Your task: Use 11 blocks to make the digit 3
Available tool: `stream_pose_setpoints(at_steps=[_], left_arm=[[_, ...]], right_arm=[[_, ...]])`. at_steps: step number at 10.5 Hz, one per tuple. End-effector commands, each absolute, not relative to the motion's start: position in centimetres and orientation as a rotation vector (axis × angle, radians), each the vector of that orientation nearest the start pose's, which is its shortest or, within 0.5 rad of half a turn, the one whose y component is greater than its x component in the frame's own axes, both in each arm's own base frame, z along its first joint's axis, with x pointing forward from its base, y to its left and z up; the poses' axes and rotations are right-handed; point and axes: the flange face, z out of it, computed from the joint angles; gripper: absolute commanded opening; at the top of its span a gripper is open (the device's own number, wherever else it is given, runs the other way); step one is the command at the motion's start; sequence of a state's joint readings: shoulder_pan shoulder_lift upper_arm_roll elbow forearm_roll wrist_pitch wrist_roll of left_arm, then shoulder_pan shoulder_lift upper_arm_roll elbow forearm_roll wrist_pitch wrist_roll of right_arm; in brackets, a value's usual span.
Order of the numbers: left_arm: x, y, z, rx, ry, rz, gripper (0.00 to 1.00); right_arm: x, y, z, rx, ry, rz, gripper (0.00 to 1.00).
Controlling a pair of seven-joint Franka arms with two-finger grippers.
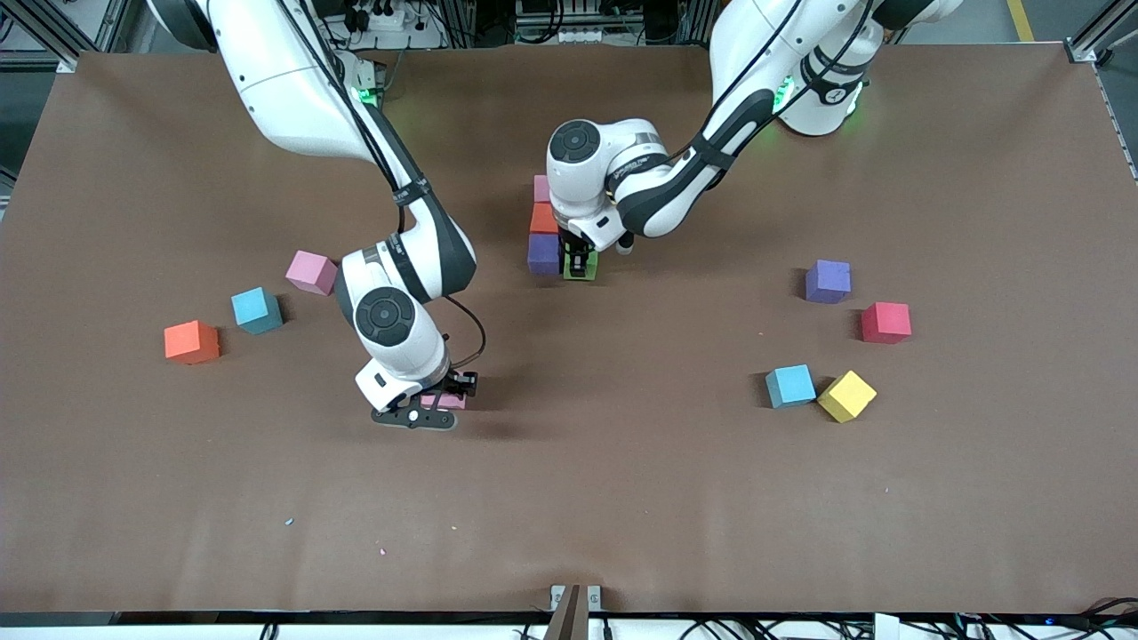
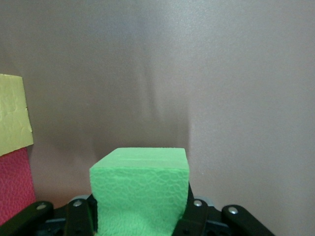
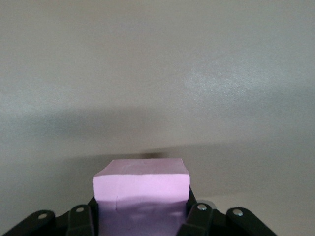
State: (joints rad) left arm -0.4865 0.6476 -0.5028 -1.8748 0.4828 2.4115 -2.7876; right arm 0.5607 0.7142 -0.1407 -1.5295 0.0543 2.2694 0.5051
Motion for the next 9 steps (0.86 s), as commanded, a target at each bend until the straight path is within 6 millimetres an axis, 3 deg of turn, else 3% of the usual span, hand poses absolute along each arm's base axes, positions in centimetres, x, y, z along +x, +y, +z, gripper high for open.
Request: stream_pose_setpoints(at_steps=[1,9], left_arm=[[35.97,-52.10,19.34,-2.103,-2.380,-0.057,0.25],[35.47,-52.66,18.87,-2.107,-2.365,-0.040,0.25]], right_arm=[[63.93,30.73,24.72,-3.156,0.119,-0.057,0.00],[63.90,30.73,24.53,-3.159,0.117,-0.049,0.00]])
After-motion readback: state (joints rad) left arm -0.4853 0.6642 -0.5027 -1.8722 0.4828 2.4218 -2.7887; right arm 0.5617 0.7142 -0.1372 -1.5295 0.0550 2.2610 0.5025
